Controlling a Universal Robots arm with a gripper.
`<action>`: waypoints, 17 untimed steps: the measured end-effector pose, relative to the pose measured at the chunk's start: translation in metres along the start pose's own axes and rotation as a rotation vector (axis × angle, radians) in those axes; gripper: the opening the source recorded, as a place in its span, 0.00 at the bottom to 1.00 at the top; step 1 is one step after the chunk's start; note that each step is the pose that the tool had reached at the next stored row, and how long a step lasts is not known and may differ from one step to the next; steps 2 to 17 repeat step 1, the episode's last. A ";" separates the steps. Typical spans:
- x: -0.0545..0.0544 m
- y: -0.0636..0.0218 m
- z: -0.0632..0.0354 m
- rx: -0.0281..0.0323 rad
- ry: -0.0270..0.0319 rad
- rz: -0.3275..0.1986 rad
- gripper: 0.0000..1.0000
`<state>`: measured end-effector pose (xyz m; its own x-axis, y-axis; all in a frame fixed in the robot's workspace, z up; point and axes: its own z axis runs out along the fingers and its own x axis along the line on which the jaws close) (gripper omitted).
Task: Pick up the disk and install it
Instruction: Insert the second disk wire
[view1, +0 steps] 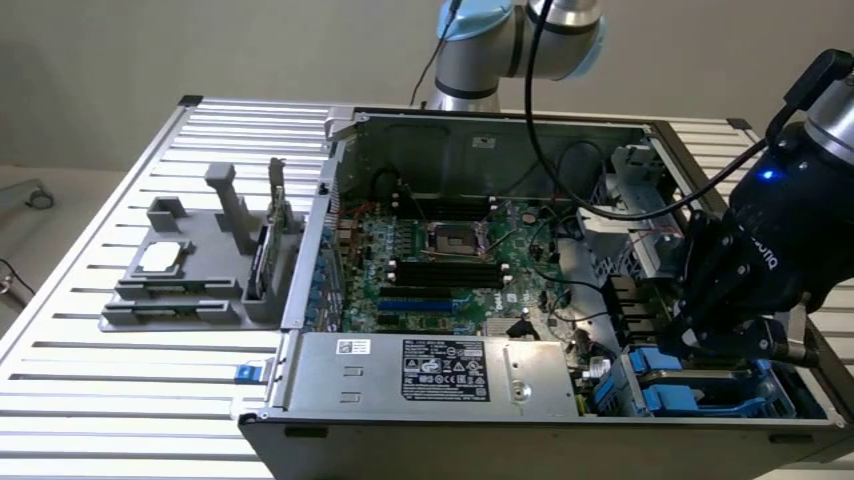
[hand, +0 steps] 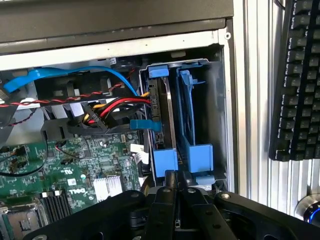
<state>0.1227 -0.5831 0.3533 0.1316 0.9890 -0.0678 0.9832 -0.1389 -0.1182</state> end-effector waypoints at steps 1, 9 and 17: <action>0.000 0.0000 0.0000 0.0000 0.0001 0.000 0.11; 0.000 0.0000 0.0000 0.0000 0.0001 0.000 0.11; 0.000 0.0000 0.0000 0.0000 0.0001 0.000 0.11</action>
